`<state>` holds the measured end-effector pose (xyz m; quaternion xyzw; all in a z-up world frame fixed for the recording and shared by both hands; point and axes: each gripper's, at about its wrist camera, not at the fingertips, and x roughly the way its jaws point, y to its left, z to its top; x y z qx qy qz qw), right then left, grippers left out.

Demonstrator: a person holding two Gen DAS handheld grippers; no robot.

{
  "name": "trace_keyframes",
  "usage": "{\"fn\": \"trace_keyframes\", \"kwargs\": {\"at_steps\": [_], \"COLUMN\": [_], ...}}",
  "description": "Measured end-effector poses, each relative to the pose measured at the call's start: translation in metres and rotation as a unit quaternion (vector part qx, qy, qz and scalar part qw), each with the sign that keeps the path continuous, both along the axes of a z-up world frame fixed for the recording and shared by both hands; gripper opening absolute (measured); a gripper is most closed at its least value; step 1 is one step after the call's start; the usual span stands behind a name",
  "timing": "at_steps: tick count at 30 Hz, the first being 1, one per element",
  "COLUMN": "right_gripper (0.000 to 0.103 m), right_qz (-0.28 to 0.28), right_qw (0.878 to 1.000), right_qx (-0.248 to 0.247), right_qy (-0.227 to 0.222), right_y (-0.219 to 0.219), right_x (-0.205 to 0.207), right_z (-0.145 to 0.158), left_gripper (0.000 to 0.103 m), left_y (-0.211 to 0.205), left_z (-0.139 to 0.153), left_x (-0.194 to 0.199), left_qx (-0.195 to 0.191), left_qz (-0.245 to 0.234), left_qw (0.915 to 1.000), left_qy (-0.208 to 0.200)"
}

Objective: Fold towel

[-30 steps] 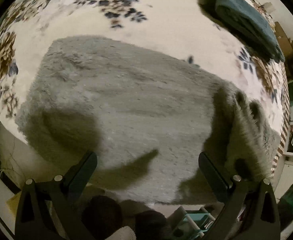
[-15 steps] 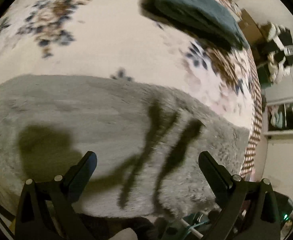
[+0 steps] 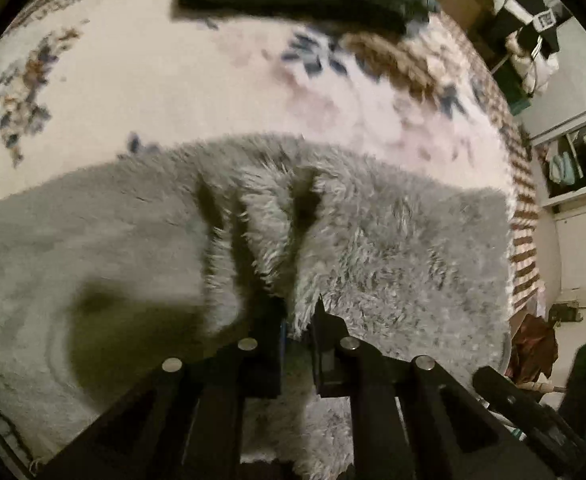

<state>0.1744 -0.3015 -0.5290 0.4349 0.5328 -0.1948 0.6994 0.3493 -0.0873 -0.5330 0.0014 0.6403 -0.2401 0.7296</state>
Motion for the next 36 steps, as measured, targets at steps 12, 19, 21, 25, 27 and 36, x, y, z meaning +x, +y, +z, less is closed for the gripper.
{"fn": "trace_keyframes", "kwargs": {"at_steps": [12, 19, 21, 25, 27, 36], "right_gripper": [0.097, 0.097, 0.096, 0.064, 0.021, 0.008], "right_qz": [0.024, -0.011, -0.054, -0.087, -0.098, -0.086], "right_qw": [0.999, 0.983, 0.965, 0.943, 0.939, 0.946], "right_qx": [0.024, 0.182, 0.255, 0.318, 0.327, 0.311], "right_qy": [0.004, -0.021, -0.038, -0.046, -0.04, -0.039], "right_y": [0.01, 0.042, 0.058, 0.091, 0.107, 0.166], "right_x": [0.0, -0.007, -0.008, 0.004, 0.012, 0.033], "right_z": [-0.002, -0.026, -0.043, -0.062, -0.068, -0.05], "left_gripper": [0.012, 0.022, 0.024, 0.024, 0.024, 0.026], "left_y": [0.059, 0.078, 0.081, 0.098, 0.109, 0.137], "left_z": [-0.017, -0.006, -0.004, 0.009, 0.019, 0.04], "left_x": [0.036, 0.022, 0.021, 0.019, 0.02, 0.033], "left_qx": [-0.019, -0.034, -0.015, 0.001, 0.01, 0.029], "left_qz": [0.071, 0.084, 0.087, 0.106, 0.113, 0.115], "left_qw": [0.9943, 0.9902, 0.9905, 0.991, 0.9916, 0.9927], "left_qy": [0.077, 0.106, 0.106, 0.081, 0.063, 0.022]}}
